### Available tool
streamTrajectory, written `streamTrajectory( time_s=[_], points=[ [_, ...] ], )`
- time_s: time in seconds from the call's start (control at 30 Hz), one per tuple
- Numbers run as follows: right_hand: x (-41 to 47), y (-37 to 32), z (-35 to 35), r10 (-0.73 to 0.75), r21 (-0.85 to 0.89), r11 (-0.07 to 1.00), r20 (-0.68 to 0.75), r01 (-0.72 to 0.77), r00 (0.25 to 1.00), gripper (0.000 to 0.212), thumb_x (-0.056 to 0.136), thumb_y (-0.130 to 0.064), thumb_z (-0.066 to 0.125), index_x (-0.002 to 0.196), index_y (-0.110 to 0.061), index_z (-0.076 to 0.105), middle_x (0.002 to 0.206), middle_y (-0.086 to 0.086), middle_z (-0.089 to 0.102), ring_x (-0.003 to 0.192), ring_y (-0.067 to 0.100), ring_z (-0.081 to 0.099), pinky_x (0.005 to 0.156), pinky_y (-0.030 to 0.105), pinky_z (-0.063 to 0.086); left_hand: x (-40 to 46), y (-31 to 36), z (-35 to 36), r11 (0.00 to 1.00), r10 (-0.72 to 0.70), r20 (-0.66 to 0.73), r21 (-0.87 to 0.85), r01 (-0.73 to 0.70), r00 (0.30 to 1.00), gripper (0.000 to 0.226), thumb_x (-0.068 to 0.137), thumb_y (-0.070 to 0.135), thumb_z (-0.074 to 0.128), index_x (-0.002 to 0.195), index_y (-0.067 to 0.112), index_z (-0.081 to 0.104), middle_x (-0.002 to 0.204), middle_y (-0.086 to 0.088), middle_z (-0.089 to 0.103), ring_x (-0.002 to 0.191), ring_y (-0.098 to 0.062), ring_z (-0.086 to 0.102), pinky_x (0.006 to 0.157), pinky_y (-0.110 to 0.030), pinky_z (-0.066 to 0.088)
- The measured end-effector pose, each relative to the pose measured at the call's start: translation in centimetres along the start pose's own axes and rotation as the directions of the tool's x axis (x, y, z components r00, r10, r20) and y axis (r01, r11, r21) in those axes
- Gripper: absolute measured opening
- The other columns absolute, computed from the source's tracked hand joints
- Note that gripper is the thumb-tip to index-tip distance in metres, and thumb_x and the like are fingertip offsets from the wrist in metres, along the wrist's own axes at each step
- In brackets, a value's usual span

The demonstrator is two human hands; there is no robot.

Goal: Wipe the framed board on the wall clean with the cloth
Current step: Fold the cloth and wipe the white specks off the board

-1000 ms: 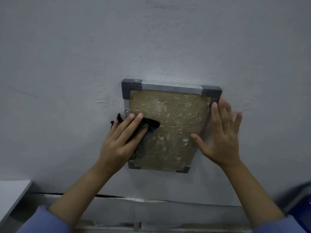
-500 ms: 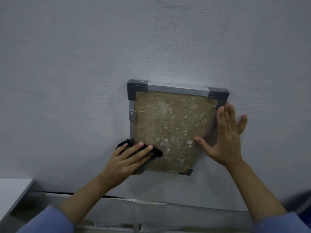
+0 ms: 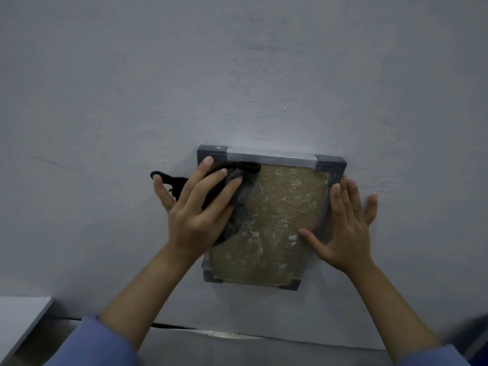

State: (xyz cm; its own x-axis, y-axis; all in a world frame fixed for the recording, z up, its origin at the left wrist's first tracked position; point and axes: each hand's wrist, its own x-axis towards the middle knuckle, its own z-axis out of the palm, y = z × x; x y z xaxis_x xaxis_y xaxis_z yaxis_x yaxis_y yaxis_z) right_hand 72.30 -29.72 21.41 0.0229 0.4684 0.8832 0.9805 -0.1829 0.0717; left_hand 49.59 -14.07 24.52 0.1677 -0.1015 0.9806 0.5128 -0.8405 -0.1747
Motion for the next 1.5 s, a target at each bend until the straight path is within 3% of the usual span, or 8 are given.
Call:
streamTrajectory(
  time_s=[0.2,0.43,0.67,0.83,0.93,1.1,1.37,1.5],
  points=[
    [0.1,0.1,0.2,-0.002,0.007,1.0,-0.033,0.002,0.999,0.091,0.085,-0.066,0.043,0.151,-0.02,0.0,0.16,-0.006,-0.005,0.146,0.014,-0.001,0.115,0.045,-0.009,-1.8,1.3,1.4,0.992,-0.063,0.093,-0.107,0.073,0.994,0.05,0.096,0.038,0.051,0.14,0.016,0.041,0.153,0.001,0.029,0.144,-0.02,0.022,0.114,-0.049,0.02],
    [0.0,0.0,0.8,0.006,0.007,1.0,-0.063,-0.005,0.998,0.092,0.084,-0.064,0.045,0.151,-0.02,0.0,0.16,-0.005,-0.004,0.146,0.015,0.0,0.115,0.045,-0.009,-2.0,2.3,2.5,0.996,-0.053,-0.016,-0.072,0.052,0.998,0.036,0.096,0.02,0.055,0.132,0.016,0.052,0.134,-0.003,0.053,0.134,-0.019,0.041,0.112,-0.045,0.026],
    [0.1,-0.3,0.5,0.017,0.014,1.0,-0.061,-0.016,0.998,0.1,0.078,-0.058,0.055,0.151,-0.021,-0.001,0.16,-0.007,-0.005,0.146,0.014,0.0,0.115,0.046,-0.008,-4.8,0.8,0.4,0.936,0.348,0.156,-0.104,-0.335,0.924,0.032,0.097,0.008,0.052,0.126,0.019,0.061,0.134,0.004,0.055,0.127,-0.019,0.051,0.111,-0.029,0.029],
    [0.0,-0.3,0.1,0.026,0.017,1.0,-0.03,-0.026,0.999,0.097,0.08,-0.059,0.052,0.151,-0.022,-0.002,0.16,-0.007,-0.006,0.146,0.014,-0.001,0.115,0.047,-0.007,-3.7,1.7,-1.0,0.962,0.221,0.167,-0.198,-0.187,0.961,0.033,0.099,0.007,0.047,0.127,0.018,0.059,0.133,0.001,0.056,0.126,-0.022,0.052,0.102,-0.041,0.042],
    [0.1,-0.4,0.0,0.029,0.018,0.999,-0.016,-0.029,0.999,0.093,0.083,-0.061,0.048,0.151,-0.021,-0.002,0.16,-0.007,-0.006,0.146,0.015,-0.001,0.115,0.047,-0.007,-1.0,2.3,-0.5,0.967,0.149,0.055,-0.218,-0.134,0.987,0.033,0.098,0.005,0.051,0.129,0.016,0.056,0.135,-0.001,0.054,0.127,-0.024,0.052,0.104,-0.047,0.04],
    [0.1,-0.4,-0.4,0.031,0.008,0.999,0.005,-0.031,1.0,0.098,0.08,-0.057,0.054,0.151,-0.02,0.0,0.16,-0.007,-0.004,0.147,0.015,0.001,0.115,0.047,-0.007,1.1,3.9,2.2,0.981,0.147,0.005,-0.128,-0.145,0.989,0.032,0.097,0.009,0.054,0.127,0.019,0.06,0.134,0.002,0.055,0.128,-0.021,0.05,0.113,-0.046,0.017],
    [0.2,-0.5,-1.2,0.044,0.005,0.999,0.054,-0.044,0.998,0.095,0.082,-0.056,0.053,0.151,-0.02,0.0,0.153,0.007,0.019,0.146,0.014,0.001,0.115,0.049,-0.001,-0.6,3.7,2.8,0.967,0.235,0.06,-0.109,-0.228,0.97,0.038,0.096,0.03,0.057,0.133,0.02,0.054,0.139,0.004,0.049,0.129,-0.021,0.046,0.107,-0.043,0.029],
    [0.1,-0.7,-1.3,0.046,0.003,0.999,0.057,-0.046,0.997,0.092,0.082,-0.054,0.053,0.151,-0.019,0.004,0.154,0.004,0.016,0.146,0.014,0.002,0.115,0.049,0.0,-2.4,4.0,1.4,0.944,0.292,0.143,-0.2,-0.261,0.946,0.031,0.091,0.011,0.061,0.12,0.017,0.065,0.13,0.003,0.057,0.125,-0.02,0.049,0.106,-0.041,0.032]
  ],
)
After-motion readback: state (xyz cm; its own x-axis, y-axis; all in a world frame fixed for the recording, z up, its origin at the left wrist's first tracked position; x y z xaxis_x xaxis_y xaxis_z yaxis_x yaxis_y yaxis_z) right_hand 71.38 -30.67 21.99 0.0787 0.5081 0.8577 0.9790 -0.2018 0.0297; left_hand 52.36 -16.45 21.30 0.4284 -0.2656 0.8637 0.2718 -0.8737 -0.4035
